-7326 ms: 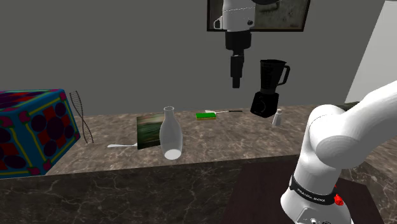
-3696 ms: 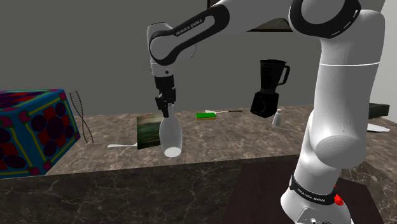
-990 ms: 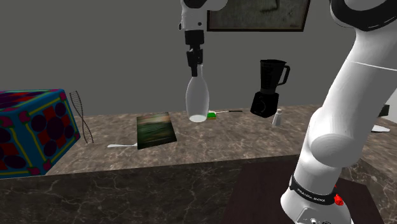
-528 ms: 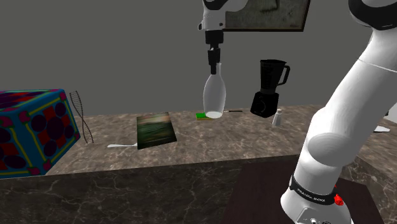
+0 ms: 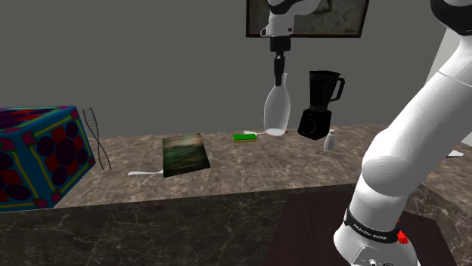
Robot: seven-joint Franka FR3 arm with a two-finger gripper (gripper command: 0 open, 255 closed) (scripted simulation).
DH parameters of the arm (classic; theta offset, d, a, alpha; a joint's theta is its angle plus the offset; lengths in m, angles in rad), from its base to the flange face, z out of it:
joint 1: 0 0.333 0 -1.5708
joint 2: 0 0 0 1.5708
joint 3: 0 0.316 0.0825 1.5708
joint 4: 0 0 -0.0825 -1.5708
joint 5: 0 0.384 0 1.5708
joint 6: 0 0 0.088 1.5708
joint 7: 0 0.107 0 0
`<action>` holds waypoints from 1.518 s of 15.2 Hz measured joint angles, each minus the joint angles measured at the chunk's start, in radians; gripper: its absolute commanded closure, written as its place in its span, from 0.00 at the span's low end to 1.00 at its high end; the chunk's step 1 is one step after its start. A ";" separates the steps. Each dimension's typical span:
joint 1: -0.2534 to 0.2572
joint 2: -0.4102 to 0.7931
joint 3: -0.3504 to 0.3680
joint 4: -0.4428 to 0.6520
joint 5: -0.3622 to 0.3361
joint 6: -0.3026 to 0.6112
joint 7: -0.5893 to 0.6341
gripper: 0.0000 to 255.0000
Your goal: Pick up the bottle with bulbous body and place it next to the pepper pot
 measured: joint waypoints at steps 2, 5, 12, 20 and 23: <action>-0.018 -0.015 -0.030 -0.016 -0.016 0.005 -0.044 1.00; -0.044 -0.012 -0.081 -0.007 -0.036 0.007 -0.117 1.00; -0.101 0.004 -0.204 0.029 -0.075 0.008 -0.292 1.00; -0.157 0.090 -0.362 0.122 -0.080 0.021 -0.512 1.00; -0.178 0.155 -0.431 0.179 -0.056 0.032 -0.609 1.00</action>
